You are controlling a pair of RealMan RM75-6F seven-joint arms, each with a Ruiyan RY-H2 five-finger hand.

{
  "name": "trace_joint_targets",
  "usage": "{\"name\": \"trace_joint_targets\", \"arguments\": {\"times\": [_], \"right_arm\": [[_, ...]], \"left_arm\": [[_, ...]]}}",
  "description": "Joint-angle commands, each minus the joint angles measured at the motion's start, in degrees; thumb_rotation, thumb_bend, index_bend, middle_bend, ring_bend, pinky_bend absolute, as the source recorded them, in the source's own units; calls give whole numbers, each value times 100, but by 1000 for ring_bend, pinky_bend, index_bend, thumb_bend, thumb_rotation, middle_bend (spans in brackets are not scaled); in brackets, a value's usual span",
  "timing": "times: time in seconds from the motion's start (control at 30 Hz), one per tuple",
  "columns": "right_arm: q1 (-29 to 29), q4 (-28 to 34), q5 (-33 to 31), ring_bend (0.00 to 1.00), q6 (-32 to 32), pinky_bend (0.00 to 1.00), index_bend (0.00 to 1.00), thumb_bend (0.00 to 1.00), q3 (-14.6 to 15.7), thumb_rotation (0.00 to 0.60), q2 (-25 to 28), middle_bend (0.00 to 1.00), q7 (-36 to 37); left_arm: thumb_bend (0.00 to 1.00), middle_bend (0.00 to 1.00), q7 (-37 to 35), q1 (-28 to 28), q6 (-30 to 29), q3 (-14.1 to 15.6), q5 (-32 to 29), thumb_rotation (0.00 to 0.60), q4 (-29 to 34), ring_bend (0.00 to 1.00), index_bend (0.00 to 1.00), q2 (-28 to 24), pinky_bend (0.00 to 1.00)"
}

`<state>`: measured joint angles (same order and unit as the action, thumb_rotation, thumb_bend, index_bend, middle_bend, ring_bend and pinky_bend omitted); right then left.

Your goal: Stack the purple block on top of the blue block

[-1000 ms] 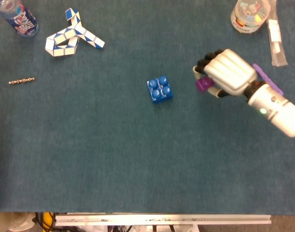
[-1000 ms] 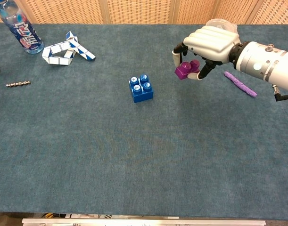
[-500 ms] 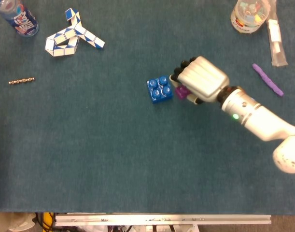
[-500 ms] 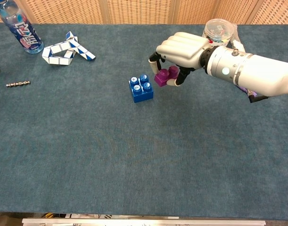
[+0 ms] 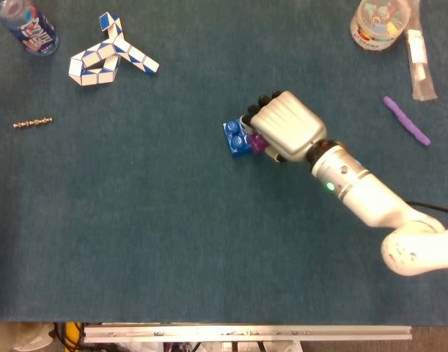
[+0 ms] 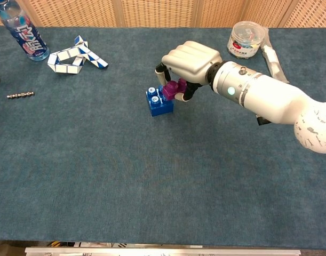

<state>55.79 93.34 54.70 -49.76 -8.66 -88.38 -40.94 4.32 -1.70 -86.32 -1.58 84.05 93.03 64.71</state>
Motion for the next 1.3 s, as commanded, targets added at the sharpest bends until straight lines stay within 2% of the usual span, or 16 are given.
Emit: {"name": "trace_joint_targets", "arguments": {"times": [0.03, 0.37, 0.67, 1.3], "right_arm": [[77, -54, -150, 344, -22, 425, 558, 299, -9, 600, -94, 442, -83], [398, -484, -782, 344, -119, 425, 558, 299, -58, 600, -613, 441, -385], [564, -470, -1070, 344, -322, 425, 558, 298, -25, 600, -746, 439, -656], [753, -625, -1032, 353, -426, 425, 558, 298, 129, 600, -930, 437, -832]], "left_arm": [[168, 185, -7, 3, 1, 1, -4, 600, -5, 188, 205, -2, 307], [168, 185, -135, 20, 33, 6, -46, 600, -114, 188, 205, 8, 307], [168, 185, -244, 27, 47, 7, -51, 600, -204, 188, 205, 10, 307], [168, 185, -313, 66, 33, 8, -77, 600, -247, 188, 205, 30, 307]]}}
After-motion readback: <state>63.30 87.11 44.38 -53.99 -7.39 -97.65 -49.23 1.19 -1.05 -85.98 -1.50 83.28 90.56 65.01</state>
